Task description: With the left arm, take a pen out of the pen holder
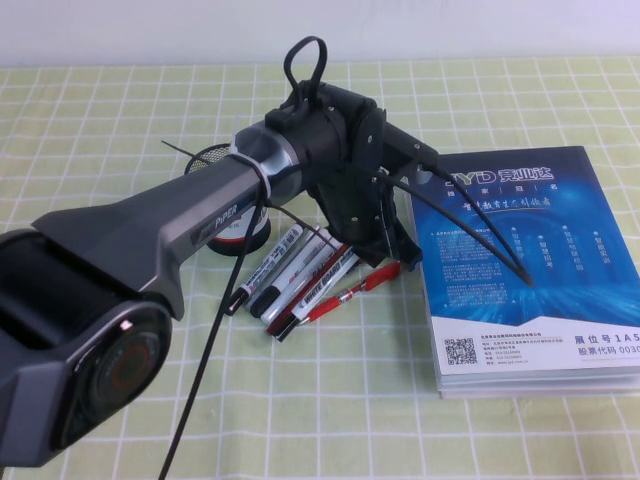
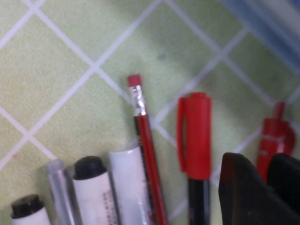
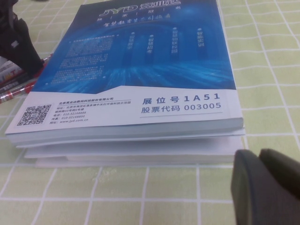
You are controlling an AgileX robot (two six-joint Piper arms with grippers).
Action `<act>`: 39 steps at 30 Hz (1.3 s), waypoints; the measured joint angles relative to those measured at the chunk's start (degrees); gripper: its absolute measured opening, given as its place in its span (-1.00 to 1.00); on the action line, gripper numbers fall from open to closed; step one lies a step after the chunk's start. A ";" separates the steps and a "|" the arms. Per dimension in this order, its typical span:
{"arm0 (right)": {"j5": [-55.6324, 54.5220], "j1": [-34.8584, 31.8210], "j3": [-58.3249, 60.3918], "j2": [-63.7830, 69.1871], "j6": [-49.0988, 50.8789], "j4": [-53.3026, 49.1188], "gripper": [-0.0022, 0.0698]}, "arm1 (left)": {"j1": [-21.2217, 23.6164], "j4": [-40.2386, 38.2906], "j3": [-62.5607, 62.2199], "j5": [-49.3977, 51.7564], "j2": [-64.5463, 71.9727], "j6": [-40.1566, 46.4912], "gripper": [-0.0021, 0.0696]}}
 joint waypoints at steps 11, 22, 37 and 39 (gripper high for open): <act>0.00 0.00 0.00 0.00 0.00 0.00 -0.98 | 0.08 -0.43 0.00 0.00 0.37 3.04 -0.37; 0.00 0.00 0.00 0.00 0.00 0.00 -0.98 | 0.08 -0.52 0.00 2.36 -2.36 0.20 -0.20; 0.00 0.00 0.00 0.00 0.00 0.00 -0.98 | 0.68 1.75 38.35 -21.76 -41.19 -7.90 -0.94; 0.00 0.00 0.00 0.00 0.00 0.00 -0.98 | 0.68 3.15 43.78 -25.09 -46.32 -10.00 -0.94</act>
